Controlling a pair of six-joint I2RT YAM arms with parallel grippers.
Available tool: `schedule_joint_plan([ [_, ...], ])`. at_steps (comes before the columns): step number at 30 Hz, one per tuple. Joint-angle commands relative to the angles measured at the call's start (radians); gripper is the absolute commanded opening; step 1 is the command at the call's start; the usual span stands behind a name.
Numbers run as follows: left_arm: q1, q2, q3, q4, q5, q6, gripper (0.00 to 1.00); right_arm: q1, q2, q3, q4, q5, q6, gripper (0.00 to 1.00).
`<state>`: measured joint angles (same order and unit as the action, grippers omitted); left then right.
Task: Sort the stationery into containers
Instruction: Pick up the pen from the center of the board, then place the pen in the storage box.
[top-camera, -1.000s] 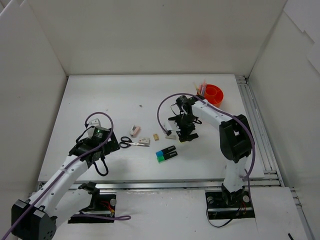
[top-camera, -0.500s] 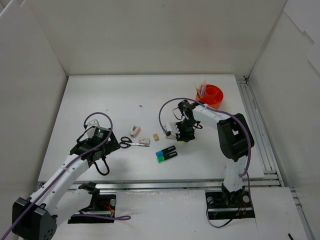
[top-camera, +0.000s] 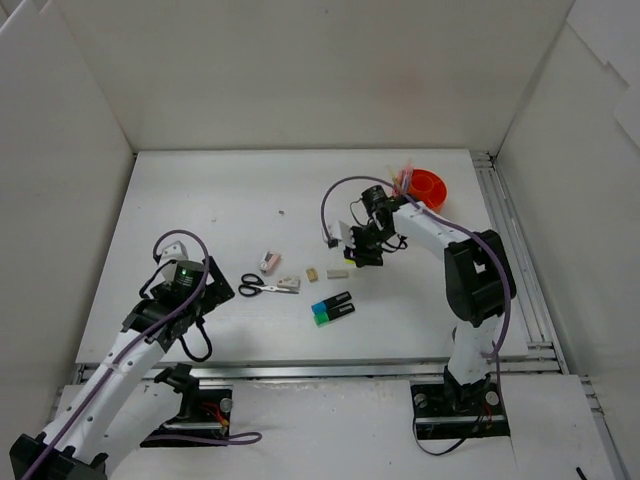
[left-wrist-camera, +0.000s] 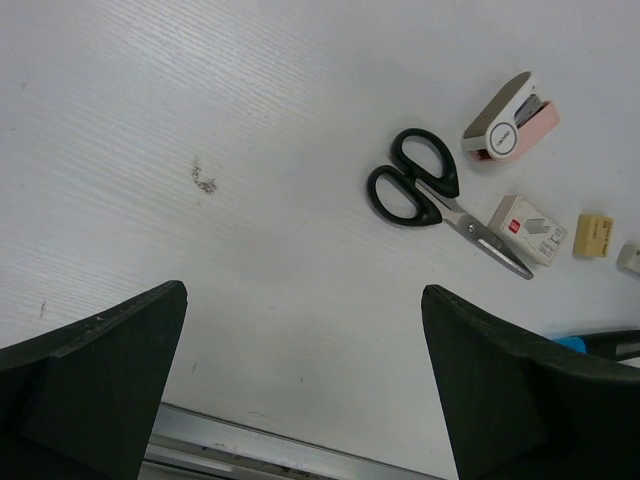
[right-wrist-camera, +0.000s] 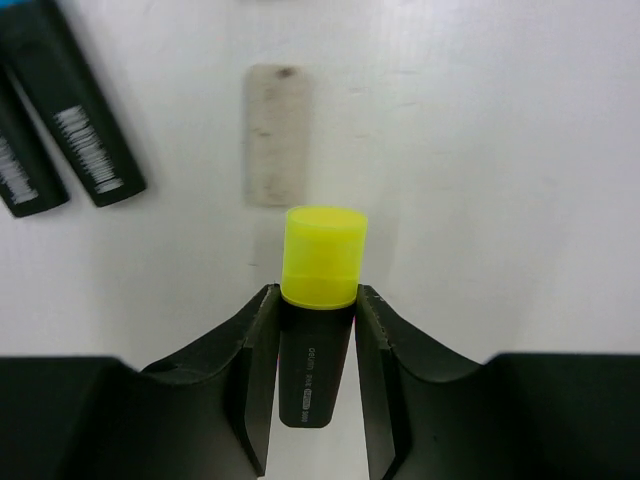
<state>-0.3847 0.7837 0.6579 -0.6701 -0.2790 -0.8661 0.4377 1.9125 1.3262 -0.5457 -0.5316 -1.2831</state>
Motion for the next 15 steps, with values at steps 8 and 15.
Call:
schedule_joint_plan([
  [8,0.007,-0.129,0.005,0.059,-0.014,0.045,1.0,-0.192,-0.257,0.001,0.912,-0.036,0.99,0.0],
  [15,0.007,-0.176,-0.004,0.092,-0.015,0.072,1.0,-0.223,-0.283,-0.044,1.064,0.587,1.401,0.0],
])
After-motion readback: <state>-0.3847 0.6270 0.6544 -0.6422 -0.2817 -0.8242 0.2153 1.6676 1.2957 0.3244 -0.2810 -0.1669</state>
